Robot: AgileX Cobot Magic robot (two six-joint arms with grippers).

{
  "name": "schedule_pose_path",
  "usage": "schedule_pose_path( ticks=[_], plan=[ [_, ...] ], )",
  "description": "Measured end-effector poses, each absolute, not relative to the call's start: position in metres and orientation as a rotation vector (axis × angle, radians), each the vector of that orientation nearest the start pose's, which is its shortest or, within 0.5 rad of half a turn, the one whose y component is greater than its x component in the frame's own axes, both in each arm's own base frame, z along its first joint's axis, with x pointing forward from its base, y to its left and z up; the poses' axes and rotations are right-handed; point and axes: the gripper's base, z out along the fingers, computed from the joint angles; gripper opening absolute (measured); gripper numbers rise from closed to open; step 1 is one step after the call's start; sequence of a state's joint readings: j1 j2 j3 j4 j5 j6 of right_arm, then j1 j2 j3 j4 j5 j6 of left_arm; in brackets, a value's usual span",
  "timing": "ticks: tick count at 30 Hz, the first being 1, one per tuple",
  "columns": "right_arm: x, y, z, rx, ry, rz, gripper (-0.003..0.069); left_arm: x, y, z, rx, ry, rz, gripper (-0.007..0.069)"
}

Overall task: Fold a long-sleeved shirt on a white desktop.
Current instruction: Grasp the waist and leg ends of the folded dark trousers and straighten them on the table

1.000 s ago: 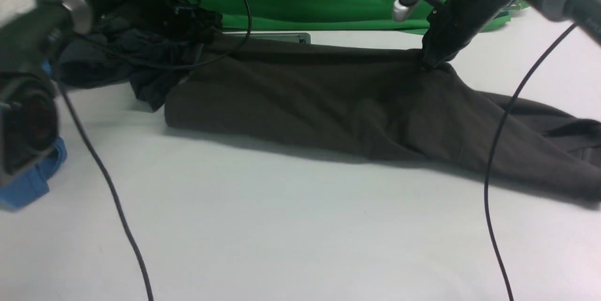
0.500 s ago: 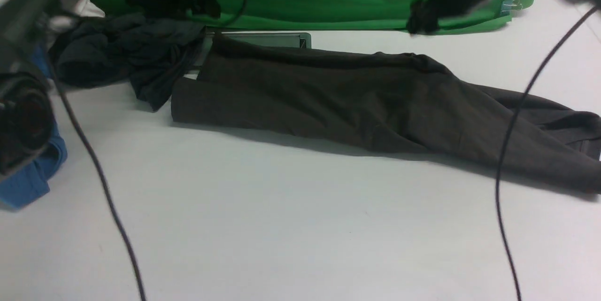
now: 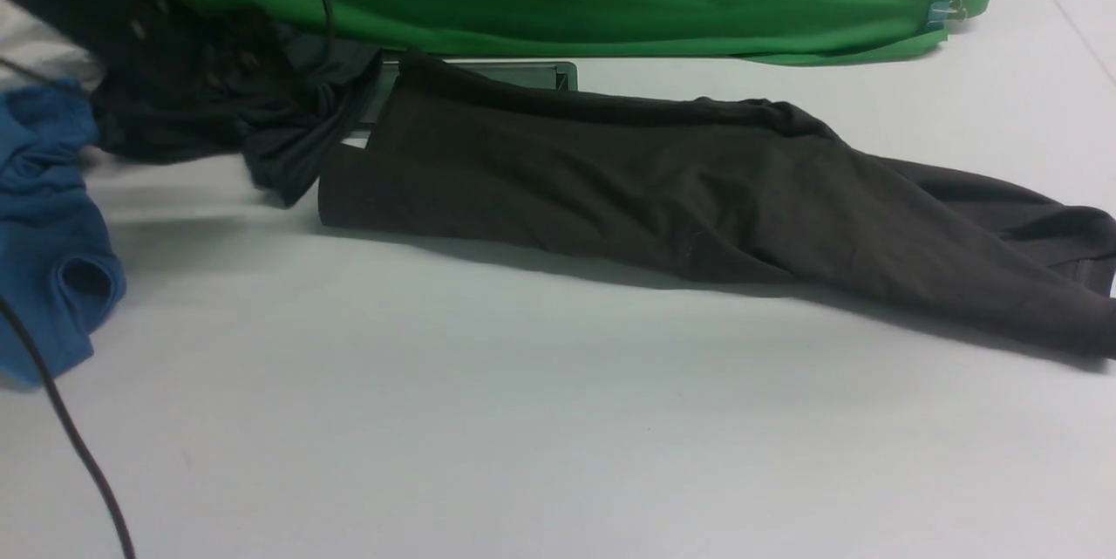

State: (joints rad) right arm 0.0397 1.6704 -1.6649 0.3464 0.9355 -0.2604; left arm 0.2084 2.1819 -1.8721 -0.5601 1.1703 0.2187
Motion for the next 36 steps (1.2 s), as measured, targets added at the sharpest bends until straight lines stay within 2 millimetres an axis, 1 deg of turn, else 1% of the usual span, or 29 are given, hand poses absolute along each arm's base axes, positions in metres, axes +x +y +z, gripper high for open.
schedule_pose_path(
  ticks=[3,4,6,8,9,10,12,13,17,23,27,30,31,32,34,35,36],
  plan=[
    [0.365,0.039,0.340,-0.181,2.510,0.345,0.0571,0.461,0.041,0.197,-0.326,2.776,-0.784,0.0693],
    [0.362,0.038,0.323,-0.172,2.561,0.345,0.0591,0.462,0.038,0.192,-0.348,2.776,-0.800,0.0694],
    [0.358,0.037,0.298,-0.155,2.619,0.344,0.0601,0.464,0.035,0.183,-0.382,2.772,-0.829,0.0694],
    [0.355,0.036,0.285,-0.141,2.641,0.341,0.0598,0.466,0.033,0.179,-0.399,2.768,-0.851,0.0694],
    [0.353,0.036,0.274,-0.130,2.659,0.336,0.0596,0.468,0.030,0.175,-0.413,2.766,-0.857,0.0694],
    [0.351,0.036,0.269,-0.124,2.666,0.334,0.0594,0.469,0.028,0.171,-0.424,2.772,-0.859,0.0694],
    [0.349,0.035,0.262,-0.121,2.677,0.330,0.0594,0.469,0.024,0.159,-0.431,2.810,-0.856,0.0694],
    [0.349,0.035,0.261,-0.121,2.679,0.329,0.0594,0.469,0.022,0.156,-0.433,2.822,-0.865,0.0693],
    [0.350,0.035,0.261,-0.116,2.664,0.325,0.0594,0.467,0.021,0.155,-0.416,2.847,-0.856,0.0693],
    [0.351,0.036,0.262,-0.117,2.652,0.335,0.0594,0.460,0.024,0.154,-0.352,2.929,-0.786,0.0691],
    [0.351,0.036,0.262,-0.121,2.651,0.335,0.0594,0.456,0.026,0.155,-0.275,2.978,-0.718,0.0644],
    [0.351,0.036,0.262,-0.128,2.650,0.334,0.0590,0.456,0.028,0.154,-0.159,2.980,-0.683,0.0495],
    [0.351,0.036,0.262,-0.129,2.650,0.334,0.0590,0.456,0.028,0.154,-0.154,2.979,-0.679,0.0471],
    [0.351,0.036,0.262,-0.126,2.649,0.339,0.0591,0.456,0.029,0.152,-0.142,2.973,-0.672,0.0353],
    [0.351,0.036,0.262,-0.125,2.649,0.346,0.0591,0.457,0.027,0.151,-0.147,2.958,-0.692,0.0213],
    [0.351,0.036,0.262,-0.124,2.650,0.348,0.0591,0.458,0.027,0.151,-0.149,2.955,-0.693,0.0200],
    [0.350,0.037,0.262,-0.124,2.650,0.351,0.0591,0.458,0.026,0.151,-0.145,2.949,-0.690,0.0134]
  ],
)
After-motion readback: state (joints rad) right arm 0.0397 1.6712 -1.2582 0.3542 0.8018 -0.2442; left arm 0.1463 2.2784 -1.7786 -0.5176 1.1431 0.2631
